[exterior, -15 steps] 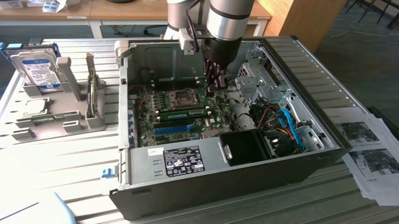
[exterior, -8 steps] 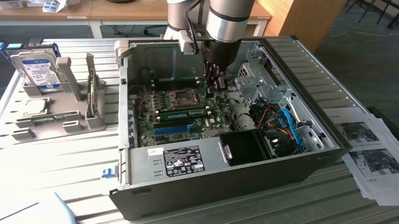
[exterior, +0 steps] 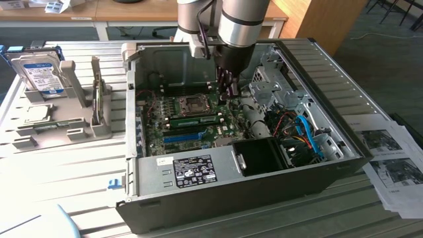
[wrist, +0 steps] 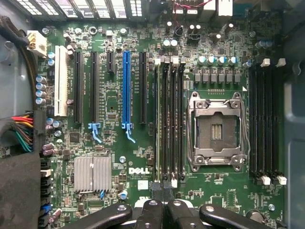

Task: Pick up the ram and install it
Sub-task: 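Press down the ram until it locks into place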

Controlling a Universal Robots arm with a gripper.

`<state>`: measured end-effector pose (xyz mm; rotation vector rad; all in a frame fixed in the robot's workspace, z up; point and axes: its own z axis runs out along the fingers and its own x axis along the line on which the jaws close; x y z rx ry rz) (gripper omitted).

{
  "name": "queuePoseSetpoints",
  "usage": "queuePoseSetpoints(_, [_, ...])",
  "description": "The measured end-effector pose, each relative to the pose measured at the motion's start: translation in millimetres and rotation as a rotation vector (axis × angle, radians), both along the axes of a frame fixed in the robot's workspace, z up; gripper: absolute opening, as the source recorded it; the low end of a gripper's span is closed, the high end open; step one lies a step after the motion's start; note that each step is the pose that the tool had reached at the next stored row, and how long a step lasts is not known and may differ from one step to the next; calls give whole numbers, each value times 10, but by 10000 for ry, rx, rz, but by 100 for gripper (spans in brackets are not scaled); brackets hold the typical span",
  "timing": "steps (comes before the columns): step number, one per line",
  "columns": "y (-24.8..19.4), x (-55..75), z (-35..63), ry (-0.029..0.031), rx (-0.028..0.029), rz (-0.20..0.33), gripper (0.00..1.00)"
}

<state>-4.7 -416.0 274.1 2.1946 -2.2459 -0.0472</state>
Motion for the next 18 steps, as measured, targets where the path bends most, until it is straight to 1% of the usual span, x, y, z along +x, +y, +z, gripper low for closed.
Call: queuePoseSetpoints(18, [0, 0, -76, 0, 0, -17, 9])
